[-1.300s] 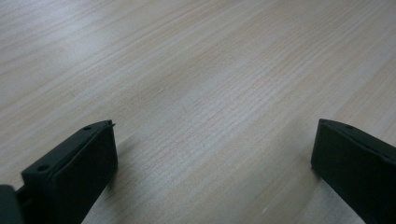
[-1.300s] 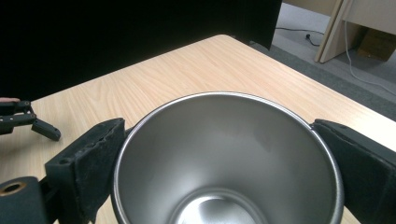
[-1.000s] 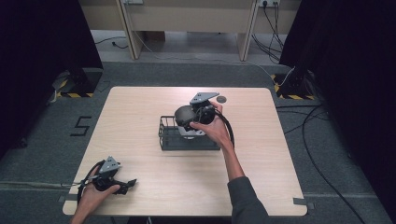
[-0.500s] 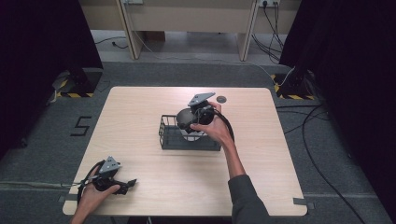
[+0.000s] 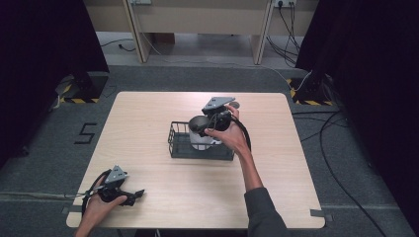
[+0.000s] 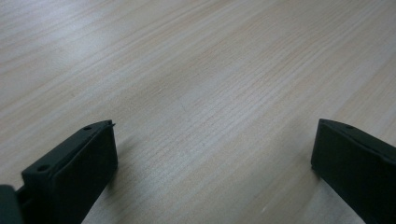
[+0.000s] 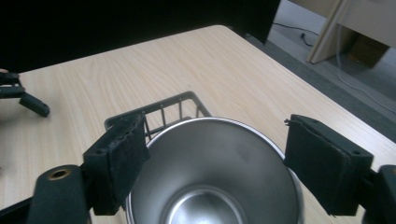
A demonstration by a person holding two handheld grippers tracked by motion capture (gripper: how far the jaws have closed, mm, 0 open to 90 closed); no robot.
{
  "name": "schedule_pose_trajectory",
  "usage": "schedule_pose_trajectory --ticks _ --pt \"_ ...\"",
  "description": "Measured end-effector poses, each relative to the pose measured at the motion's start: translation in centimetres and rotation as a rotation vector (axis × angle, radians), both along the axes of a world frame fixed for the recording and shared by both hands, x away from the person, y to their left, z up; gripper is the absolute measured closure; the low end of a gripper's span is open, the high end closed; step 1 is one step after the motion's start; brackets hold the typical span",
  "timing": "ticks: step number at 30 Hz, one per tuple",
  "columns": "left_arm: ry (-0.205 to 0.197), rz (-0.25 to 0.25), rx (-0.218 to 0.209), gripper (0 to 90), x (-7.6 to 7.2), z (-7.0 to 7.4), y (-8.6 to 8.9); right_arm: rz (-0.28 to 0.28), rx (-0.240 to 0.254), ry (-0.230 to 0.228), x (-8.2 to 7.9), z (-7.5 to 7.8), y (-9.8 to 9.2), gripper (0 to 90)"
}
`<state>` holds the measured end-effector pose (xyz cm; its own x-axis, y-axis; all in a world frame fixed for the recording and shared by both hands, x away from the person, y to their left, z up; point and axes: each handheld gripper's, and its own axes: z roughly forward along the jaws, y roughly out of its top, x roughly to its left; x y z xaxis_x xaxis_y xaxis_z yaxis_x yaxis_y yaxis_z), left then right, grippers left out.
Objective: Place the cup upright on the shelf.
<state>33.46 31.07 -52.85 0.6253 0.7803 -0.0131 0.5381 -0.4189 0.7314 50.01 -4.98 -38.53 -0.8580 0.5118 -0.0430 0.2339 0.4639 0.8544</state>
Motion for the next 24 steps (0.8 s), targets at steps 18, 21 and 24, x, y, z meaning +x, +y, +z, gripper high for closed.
schedule_pose_trajectory --ticks 18,21,24 --pt "0.000 0.001 -0.001 0.0 0.0 0.0 0.0 -0.027 0.098 -0.024 -2.4 0.2 -2.4 15.6" --pt "0.000 0.001 -0.001 0.0 0.0 0.0 0.0 -0.035 0.112 -0.029 -2.8 0.4 -2.7 16.7" --pt "0.000 0.001 -0.001 0.0 0.0 0.0 0.0 -0.043 0.122 -0.039 -3.3 0.4 -3.0 17.5"
